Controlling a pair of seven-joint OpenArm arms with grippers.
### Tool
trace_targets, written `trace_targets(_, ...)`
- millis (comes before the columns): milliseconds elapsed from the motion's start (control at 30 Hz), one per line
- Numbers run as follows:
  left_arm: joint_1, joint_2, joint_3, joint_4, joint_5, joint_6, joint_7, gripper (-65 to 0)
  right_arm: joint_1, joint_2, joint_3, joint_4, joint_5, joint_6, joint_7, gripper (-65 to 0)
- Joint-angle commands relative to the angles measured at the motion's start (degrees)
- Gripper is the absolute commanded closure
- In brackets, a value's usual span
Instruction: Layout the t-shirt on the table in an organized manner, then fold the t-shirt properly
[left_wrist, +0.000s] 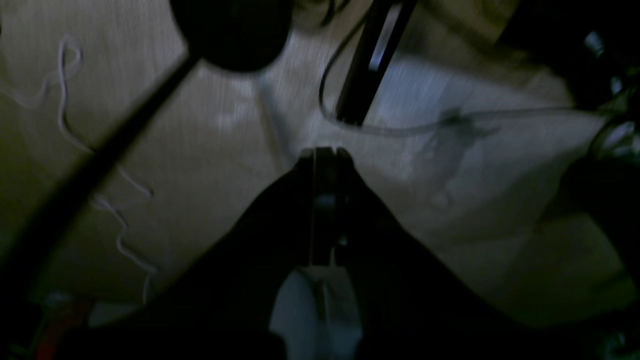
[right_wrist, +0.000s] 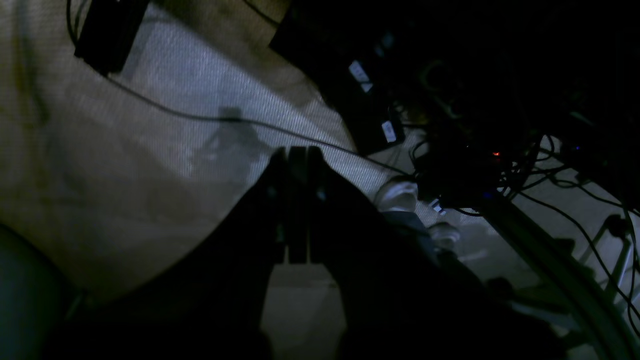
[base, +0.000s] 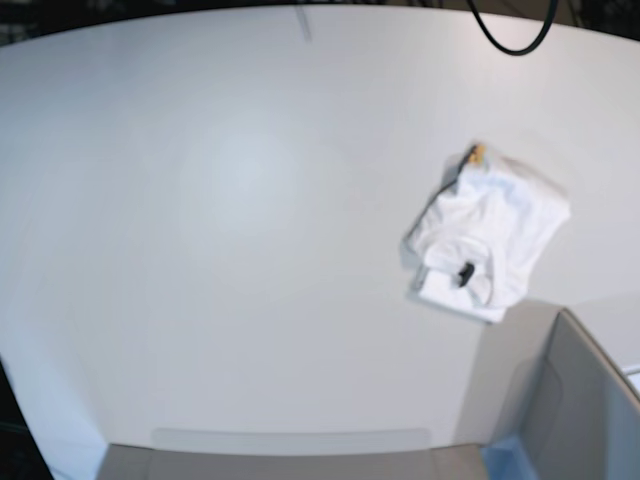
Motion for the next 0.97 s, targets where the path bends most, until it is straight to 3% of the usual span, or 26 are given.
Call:
trace_targets(0,0.1,-0.5,0.1,0.1,0.0,0.1,-0.3,0.0,0.0,0.2,-0.2,-0.1,0.0,0.8,-1.7,0.0)
trace_targets(300,-12.4,-2.6,0.3,-15.9,0.1,0.3,-0.8,0.0,8.4,-5.0,0.4,-0.3,0.1,7.9,-20.9,0.0)
trace_targets(367,-13.5,-3.7,0.3,-16.3,0.1,2.5,-0.3,0.0,9.7,-5.4,0.4,-0.3,0.1,8.7,-24.1,0.0)
trace_targets(500,-13.7,-4.3,0.3,-16.3,0.1,8.0,-0.3,0.0,11.1,-6.5,0.4,-0.3,0.1,8.8,-24.3,0.0)
trace_targets(800,-13.9,-2.4,-0.1,-16.3,0.0,8.1,-0.8,0.0,11.3,-6.6,0.2,-0.1,0.1,8.5,-24.1,0.0)
trace_targets(933,-15.7,-1.8,0.1,-16.3,-0.1,8.1,-0.7,0.0,11.2,-6.6,0.3,-0.2,0.1,8.5,-20.0,0.0)
